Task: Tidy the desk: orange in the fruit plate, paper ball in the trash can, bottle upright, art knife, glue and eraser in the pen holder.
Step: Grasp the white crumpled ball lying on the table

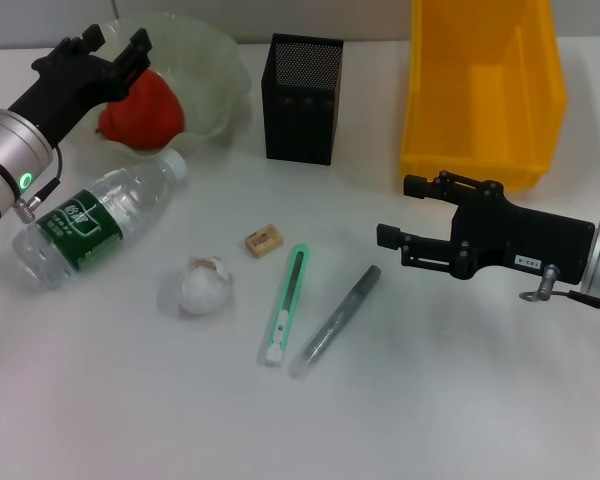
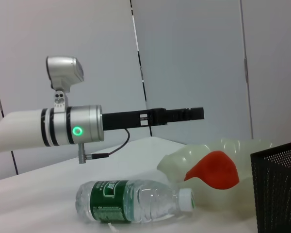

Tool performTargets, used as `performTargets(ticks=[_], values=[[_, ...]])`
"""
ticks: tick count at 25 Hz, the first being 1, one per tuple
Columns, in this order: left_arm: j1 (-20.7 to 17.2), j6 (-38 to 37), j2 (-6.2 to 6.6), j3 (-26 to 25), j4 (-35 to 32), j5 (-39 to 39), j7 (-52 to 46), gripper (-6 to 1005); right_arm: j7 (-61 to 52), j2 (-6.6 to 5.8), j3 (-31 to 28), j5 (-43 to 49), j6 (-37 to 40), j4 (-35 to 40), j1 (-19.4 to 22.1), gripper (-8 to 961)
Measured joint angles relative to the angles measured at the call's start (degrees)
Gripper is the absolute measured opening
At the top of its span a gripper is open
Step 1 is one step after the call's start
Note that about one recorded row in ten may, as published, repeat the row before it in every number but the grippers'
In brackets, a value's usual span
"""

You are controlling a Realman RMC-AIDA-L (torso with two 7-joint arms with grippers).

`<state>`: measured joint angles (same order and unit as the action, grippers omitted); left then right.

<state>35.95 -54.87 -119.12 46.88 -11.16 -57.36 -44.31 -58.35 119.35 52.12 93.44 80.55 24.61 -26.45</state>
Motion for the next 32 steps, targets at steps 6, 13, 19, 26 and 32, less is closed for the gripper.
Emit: performTargets(ticks=[6,13,19,26,32], values=[[-2.4,-8.2,0.90,6.8,-3.8,-3.0,-9.5,742,0.0,-0.01,-0.8,0.0,-0.7,0.1,0.0,784],[-8.2,-23.1,2.92,12.1,-13.3,-13.6,-22.3,810,-0.1,-0.20,-2.1,0.0,-0.3,0.4,-0.2,783],[-10.0,-30.8,4.66,11.8,-13.7,-20.0,-23.0,809,-0.6,-0.25,-1.6,0.1,0.0,0.4,-1.4,783],[-11.6,-36.8,6.50,11.8,-14.6,-31.1,-20.2,809,-0.7,-0.34,-0.6,0.7,0.6,0.4,-2.3,783],[-12.0,-38.0,6.55,11.8,-15.3,-34.1,-18.1,809,-1.2,-0.45,0.1,1.5,0.6,0.4,-3.1,783]])
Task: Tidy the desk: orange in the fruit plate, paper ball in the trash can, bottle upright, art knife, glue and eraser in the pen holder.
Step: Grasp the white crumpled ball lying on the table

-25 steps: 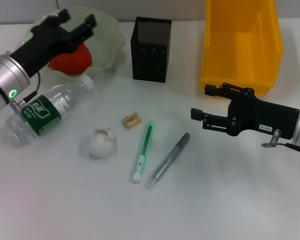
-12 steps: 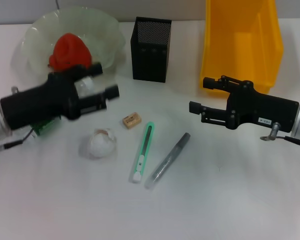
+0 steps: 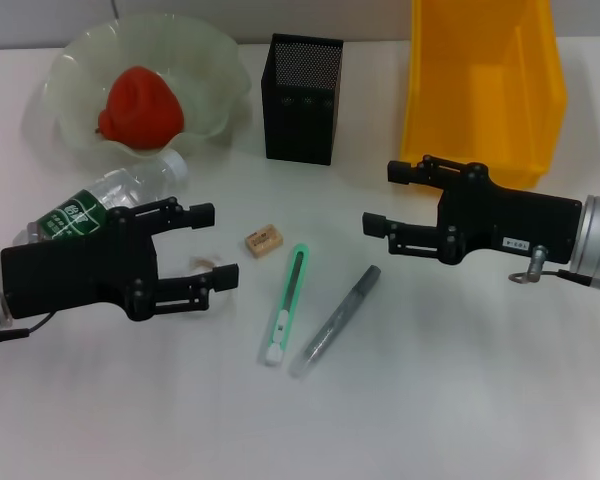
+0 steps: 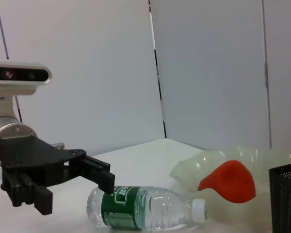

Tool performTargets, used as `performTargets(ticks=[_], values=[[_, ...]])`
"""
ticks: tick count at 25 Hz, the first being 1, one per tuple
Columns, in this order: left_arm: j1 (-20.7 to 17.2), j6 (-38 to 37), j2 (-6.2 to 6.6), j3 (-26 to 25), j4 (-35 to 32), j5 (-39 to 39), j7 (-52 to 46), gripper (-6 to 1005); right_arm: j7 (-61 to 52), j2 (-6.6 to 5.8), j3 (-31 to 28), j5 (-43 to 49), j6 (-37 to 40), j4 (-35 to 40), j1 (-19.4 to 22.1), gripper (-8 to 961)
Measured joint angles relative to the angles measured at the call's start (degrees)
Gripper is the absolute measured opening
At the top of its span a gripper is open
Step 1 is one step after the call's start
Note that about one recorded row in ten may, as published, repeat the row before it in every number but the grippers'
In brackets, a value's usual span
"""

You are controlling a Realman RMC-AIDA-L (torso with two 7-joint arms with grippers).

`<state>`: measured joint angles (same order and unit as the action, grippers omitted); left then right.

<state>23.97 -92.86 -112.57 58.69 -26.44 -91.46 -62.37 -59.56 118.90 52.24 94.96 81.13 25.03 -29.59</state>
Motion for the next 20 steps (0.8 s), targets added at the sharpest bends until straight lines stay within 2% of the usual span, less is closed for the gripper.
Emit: performTargets(ticks=[20], values=[[0.6,0.7,-0.28,-0.3,-0.2,-0.5,0.1,807,-1.8,0.02,0.4,0.8,-0.2,-0.4,-1.2,783]])
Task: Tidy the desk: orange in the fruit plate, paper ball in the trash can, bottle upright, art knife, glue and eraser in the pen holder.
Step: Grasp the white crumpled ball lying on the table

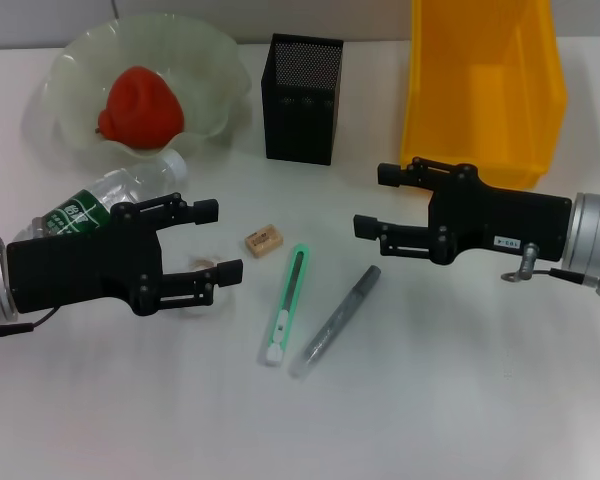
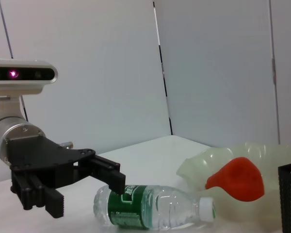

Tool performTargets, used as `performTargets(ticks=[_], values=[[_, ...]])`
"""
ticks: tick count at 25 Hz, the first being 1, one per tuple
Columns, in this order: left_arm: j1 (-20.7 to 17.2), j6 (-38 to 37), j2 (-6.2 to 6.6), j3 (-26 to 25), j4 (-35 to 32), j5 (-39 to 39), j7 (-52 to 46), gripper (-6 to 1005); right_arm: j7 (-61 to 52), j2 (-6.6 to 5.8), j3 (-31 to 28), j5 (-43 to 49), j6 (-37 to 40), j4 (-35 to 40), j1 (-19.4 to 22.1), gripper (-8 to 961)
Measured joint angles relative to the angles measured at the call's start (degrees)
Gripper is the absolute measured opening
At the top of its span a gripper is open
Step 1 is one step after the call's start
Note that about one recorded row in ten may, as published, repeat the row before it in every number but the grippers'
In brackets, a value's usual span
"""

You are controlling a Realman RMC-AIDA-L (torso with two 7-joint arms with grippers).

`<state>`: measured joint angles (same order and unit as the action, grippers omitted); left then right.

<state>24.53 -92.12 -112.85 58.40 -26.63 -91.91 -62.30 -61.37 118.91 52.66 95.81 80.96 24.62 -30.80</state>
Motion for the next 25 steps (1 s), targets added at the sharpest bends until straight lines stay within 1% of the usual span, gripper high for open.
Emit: performTargets(ticks=[7,11,12,15,19,25], values=[[-0.1,0.5,0.15,-0.1,0.0,-0.1,0.0,807,-2.3,0.00,1.9,0.0,0.1,0.6,-0.2,784],[-0.5,1.1,0.57,-0.1,-0.1,-0.3,0.0,807,-7.7,-0.53,5.8,0.9,0.2,3.9,-0.7,784],[-0.8,1.2,0.89,-0.1,-0.1,-0.4,0.0,807,-9.2,-0.62,7.0,1.4,0.2,5.0,-1.0,784],[-1.1,1.2,1.18,0.1,-0.1,-0.4,0.4,806,-12.2,-0.77,8.8,3.9,0.3,7.3,-1.9,784],[-1.3,1.3,1.28,0.2,-0.1,-0.6,0.9,806,-13.3,-0.66,8.8,5.9,0.2,7.5,-3.2,784],[-0.9,3.2,1.23,-0.5,-0.9,-4.5,0.4,806,-12.2,-0.43,8.2,5.4,0.9,8.0,-1.2,784]])
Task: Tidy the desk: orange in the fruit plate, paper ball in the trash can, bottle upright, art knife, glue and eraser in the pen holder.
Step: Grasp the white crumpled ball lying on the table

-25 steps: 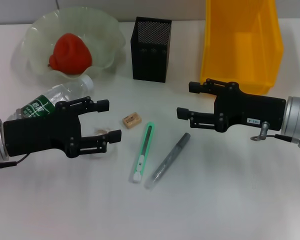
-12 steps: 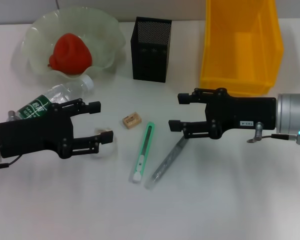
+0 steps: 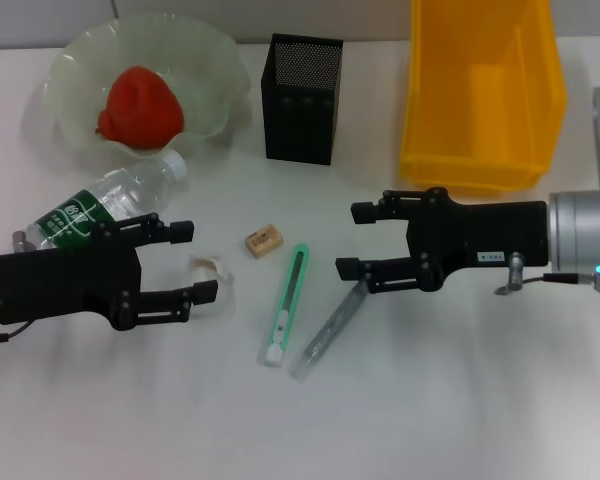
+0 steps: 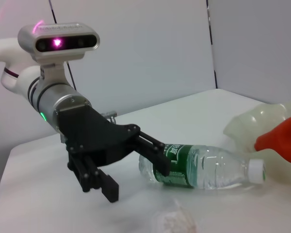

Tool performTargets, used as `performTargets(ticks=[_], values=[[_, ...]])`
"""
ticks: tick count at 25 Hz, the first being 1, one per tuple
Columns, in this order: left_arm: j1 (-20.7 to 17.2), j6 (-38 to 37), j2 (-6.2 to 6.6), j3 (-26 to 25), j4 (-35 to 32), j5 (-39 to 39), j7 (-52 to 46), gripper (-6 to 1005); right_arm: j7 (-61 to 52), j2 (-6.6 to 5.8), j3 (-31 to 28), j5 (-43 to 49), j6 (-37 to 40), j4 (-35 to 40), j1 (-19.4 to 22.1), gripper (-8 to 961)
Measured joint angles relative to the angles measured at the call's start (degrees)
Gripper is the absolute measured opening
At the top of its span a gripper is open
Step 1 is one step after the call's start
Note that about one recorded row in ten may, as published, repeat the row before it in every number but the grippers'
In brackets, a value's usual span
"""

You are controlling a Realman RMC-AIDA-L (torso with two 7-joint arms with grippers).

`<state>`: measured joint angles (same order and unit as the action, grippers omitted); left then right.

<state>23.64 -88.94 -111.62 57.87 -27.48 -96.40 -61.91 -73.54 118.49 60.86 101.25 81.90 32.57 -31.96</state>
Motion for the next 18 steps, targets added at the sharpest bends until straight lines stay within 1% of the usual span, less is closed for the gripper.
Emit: performTargets(ticks=[3,4,5,7,9,12,15,16,18], values=[[0.0,0.0,0.00,0.0,0.0,0.0,0.0,806,0.0,0.00,-0.5,0.0,0.1,0.0,0.7,783],[0.2,1.0,-0.04,0.0,-0.4,-1.4,-0.3,806,0.0,0.00,-0.6,-0.1,0.1,-0.1,0.8,783],[0.7,3.5,-0.60,0.0,-1.2,-4.4,-0.4,806,0.0,0.01,-0.6,-0.1,0.1,-0.1,0.8,783],[1.0,4.9,-1.03,0.0,-1.3,-5.6,-0.1,805,-0.2,0.04,-0.6,-0.1,0.0,-0.2,0.9,783],[1.0,4.9,-1.03,0.0,-1.3,-5.6,-0.1,805,-0.4,0.05,-0.6,-0.1,-0.3,-0.3,0.9,783],[1.3,6.7,-1.58,0.2,-1.6,-6.3,0.9,805,-0.6,0.09,-0.6,-0.1,-0.5,-0.4,0.9,783],[1.3,6.7,-1.58,0.2,-1.6,-6.3,0.9,805,-0.6,0.22,-0.6,-0.1,-0.6,-0.5,0.9,783],[1.2,8.6,-2.14,0.7,-2.6,-6.6,1.2,805,-0.6,0.25,-0.6,-0.1,-0.6,-0.6,0.9,783],[1.3,9.6,-2.44,0.6,-2.8,-7.8,1.2,805,-0.6,0.26,-0.6,-0.1,-0.6,-0.6,0.9,783]])
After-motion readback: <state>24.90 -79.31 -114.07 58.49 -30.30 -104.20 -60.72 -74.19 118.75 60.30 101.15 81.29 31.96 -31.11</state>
